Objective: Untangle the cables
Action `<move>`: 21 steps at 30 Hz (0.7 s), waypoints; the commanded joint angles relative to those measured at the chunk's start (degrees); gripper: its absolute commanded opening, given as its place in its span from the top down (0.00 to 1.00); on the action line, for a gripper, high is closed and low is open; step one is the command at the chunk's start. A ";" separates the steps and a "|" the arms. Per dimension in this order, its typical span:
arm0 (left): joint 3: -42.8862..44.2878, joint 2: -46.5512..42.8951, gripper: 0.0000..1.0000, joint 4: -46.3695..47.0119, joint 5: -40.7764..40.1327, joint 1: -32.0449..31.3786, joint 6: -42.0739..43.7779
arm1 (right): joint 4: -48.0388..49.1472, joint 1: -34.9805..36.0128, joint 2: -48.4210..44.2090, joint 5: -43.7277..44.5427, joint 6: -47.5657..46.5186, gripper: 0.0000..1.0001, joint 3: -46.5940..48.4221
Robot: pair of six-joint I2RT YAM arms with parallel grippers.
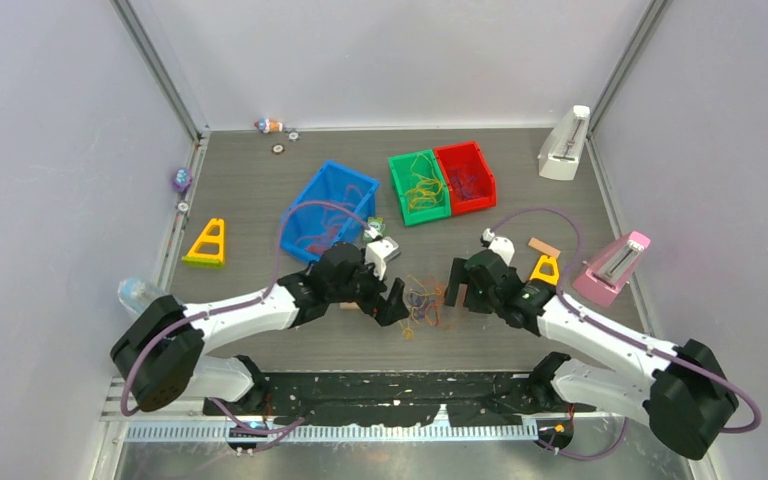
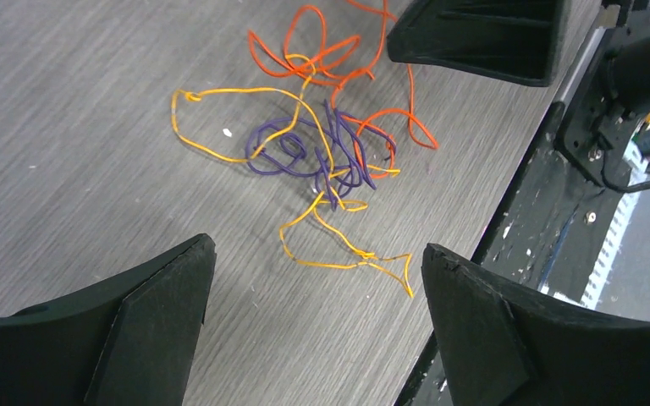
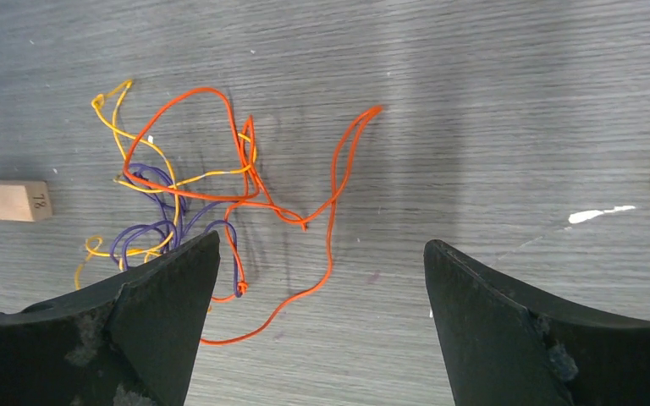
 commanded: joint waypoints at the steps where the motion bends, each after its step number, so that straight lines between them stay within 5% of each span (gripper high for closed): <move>1: 4.48 3.58 0.09 -3.61 -0.57 -2.66 3.76 | 8.96 -0.02 5.09 -3.44 -4.34 0.05 1.19; 10: 10.35 11.99 0.16 -8.58 -1.47 -5.42 4.69 | 11.23 0.07 17.45 -2.30 -5.57 0.06 4.65; 12: 11.87 13.96 0.20 -9.51 -1.63 -5.66 4.69 | 10.78 0.05 19.40 -0.97 -5.54 0.30 5.52; 13: 12.62 14.90 0.23 -10.07 -1.82 -5.83 4.69 | 10.87 0.10 20.22 -0.69 -5.56 0.65 5.87; 14: 13.37 15.76 0.28 -10.83 -2.18 -5.88 4.80 | 10.85 0.06 20.34 -0.15 -5.51 0.87 5.86; 19: 18.71 20.96 0.63 -16.15 -2.64 -6.04 5.77 | 12.61 0.14 15.91 0.89 -4.94 0.95 3.50; 21: 20.29 22.26 0.97 -18.34 -2.70 -6.04 6.31 | 11.99 0.05 13.27 2.21 -4.78 0.95 2.74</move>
